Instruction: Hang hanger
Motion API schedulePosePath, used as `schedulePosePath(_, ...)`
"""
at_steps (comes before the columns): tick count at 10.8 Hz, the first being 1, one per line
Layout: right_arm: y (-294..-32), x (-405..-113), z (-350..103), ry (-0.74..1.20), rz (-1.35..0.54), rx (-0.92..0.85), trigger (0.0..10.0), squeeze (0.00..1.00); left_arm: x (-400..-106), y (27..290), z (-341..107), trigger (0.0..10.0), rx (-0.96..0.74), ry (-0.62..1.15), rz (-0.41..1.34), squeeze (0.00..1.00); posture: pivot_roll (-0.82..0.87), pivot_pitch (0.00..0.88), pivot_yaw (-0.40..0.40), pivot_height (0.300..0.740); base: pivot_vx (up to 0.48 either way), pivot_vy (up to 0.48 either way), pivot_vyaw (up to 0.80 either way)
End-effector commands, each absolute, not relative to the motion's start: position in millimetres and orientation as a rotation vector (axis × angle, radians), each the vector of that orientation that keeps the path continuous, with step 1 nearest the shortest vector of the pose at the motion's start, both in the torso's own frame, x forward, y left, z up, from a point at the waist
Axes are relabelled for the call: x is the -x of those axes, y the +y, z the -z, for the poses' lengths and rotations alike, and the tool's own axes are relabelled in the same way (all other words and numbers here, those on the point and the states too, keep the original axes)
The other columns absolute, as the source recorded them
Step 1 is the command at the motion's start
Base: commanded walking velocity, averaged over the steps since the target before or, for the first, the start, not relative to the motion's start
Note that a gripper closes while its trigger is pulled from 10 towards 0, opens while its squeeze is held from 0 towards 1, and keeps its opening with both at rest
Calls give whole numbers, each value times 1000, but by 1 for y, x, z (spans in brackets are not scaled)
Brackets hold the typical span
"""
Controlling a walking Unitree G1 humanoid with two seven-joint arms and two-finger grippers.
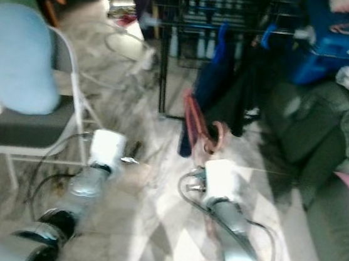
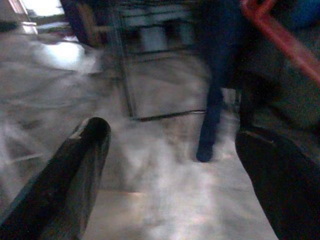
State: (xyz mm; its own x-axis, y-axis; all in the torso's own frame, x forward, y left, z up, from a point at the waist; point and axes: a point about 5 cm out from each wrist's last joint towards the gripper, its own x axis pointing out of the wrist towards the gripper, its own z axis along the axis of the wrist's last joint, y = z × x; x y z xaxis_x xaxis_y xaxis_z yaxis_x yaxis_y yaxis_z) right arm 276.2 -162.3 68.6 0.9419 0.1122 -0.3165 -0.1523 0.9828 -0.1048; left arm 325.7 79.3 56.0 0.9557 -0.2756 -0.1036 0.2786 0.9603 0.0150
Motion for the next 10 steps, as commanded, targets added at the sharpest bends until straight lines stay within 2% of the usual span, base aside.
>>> schedulePosePath(1,-151,-278,-74,287,-162,110,10000,0,-329,96,-57,10000,-55,101,243,0,-307,113,78,740,371,270,0)
schedulePosePath(5,-147,-277,-70,306,-193,116,10000,0,-329,99,-55,10000,-62,115,222,0,-297,97,63,740,310,355,0)
schedulePosePath(8,-142,-284,-66,303,-214,132,10000,0,-328,107,-49,10000,-96,160,126,0,-206,66,-1,740,0,0,0)
schedulePosePath(10,-135,-293,-67,293,-202,163,10000,0,-319,121,-41,10000,-85,150,112,0,-143,54,-39,740,0,0,0)
